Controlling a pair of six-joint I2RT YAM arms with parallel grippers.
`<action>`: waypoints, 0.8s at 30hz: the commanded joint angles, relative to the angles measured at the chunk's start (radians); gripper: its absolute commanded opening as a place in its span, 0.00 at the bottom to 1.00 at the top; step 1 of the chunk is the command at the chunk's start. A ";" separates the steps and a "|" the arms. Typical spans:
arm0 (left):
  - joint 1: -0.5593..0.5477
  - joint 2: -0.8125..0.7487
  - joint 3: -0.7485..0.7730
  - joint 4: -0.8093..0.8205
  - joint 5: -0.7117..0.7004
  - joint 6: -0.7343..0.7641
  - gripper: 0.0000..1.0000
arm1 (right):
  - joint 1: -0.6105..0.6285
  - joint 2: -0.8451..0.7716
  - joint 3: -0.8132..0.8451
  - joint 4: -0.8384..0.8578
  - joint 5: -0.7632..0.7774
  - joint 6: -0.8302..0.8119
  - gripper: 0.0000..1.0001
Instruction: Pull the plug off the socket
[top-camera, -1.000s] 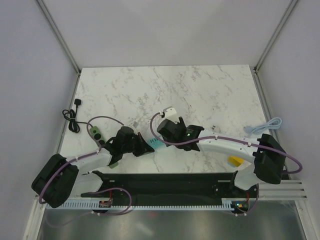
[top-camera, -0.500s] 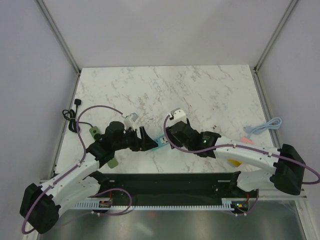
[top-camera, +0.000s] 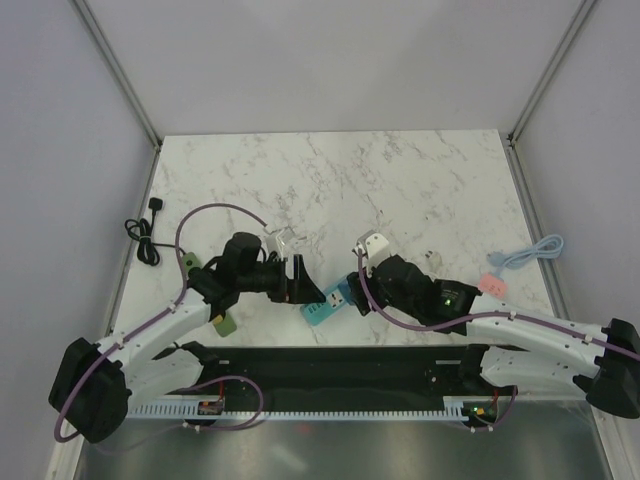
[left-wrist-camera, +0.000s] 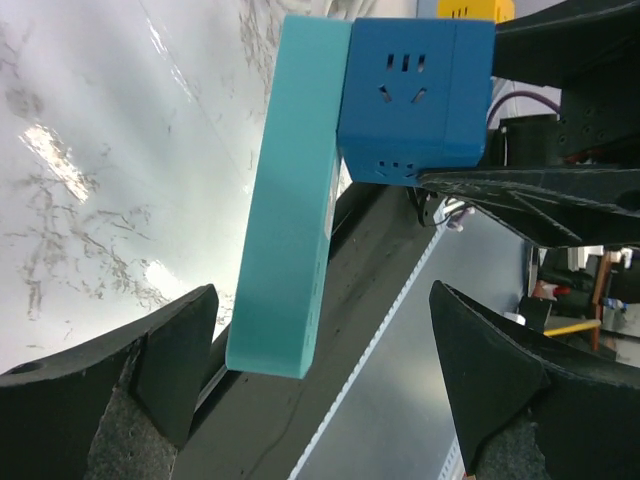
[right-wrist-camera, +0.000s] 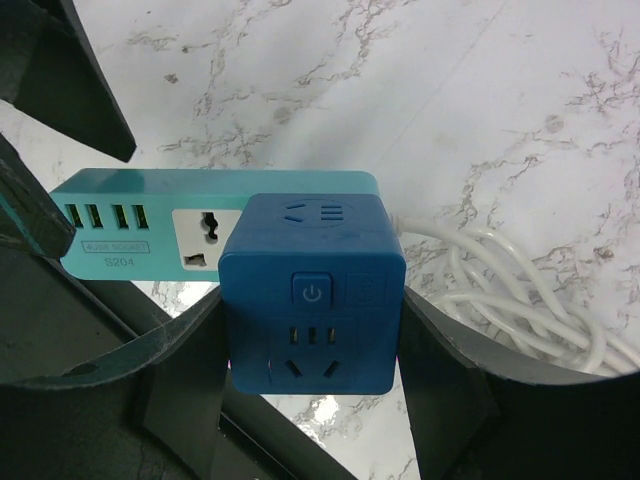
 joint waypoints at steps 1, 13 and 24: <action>-0.013 0.043 -0.026 0.108 0.109 -0.021 0.94 | -0.008 -0.039 0.005 0.089 -0.048 -0.021 0.00; -0.096 0.198 -0.018 0.160 0.017 -0.064 0.63 | -0.010 -0.036 0.005 0.124 -0.109 -0.001 0.00; -0.096 0.196 -0.078 0.126 -0.241 -0.239 0.02 | -0.010 -0.047 -0.040 0.148 -0.105 0.089 0.00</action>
